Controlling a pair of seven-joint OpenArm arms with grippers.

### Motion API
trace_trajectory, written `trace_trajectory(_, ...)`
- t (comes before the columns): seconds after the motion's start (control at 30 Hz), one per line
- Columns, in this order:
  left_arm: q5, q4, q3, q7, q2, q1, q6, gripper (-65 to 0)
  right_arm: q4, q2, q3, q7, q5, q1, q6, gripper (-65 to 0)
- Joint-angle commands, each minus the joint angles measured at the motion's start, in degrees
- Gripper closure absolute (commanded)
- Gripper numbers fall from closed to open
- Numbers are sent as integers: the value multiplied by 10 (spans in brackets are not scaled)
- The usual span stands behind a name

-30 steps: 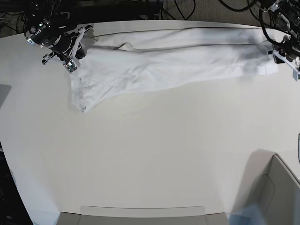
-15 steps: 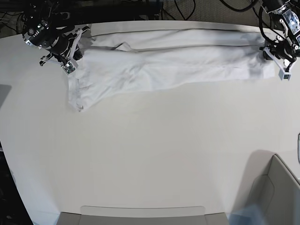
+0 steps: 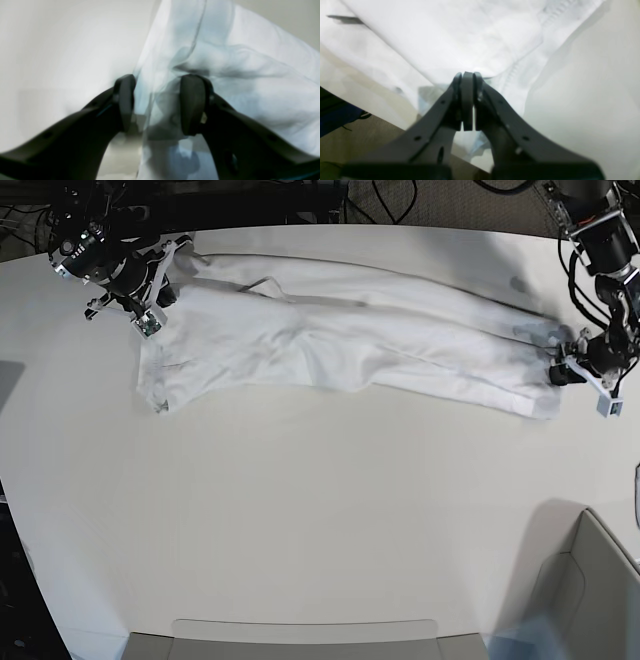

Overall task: Fold the T-shirt properly
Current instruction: 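Grasp the strip end with the left gripper and drag it toward the right gripper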

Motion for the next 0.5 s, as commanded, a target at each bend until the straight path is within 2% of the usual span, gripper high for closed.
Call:
trace_trajectory(0.0,47,-26,33,86,31,23,4,-288,8,5,3,4,4,4,6,0)
trace_trajectory(0.17,46,-26,116,83,31,23,4,-232,9,8,5,4,4,1,6,0)
trace_trajectory(0.3,47,-26,168,57,31,27,4,-141,9,8,6,4,4,0,6,0)
trace_trajectory(0.43,47,-26,217,49,30,28,4,0,9,6,6,4,4,0,5,0)
trace_trajectory(0.47,47,-27,226,49,30,27,4,0,9,6,6,4,4,0,5,0)
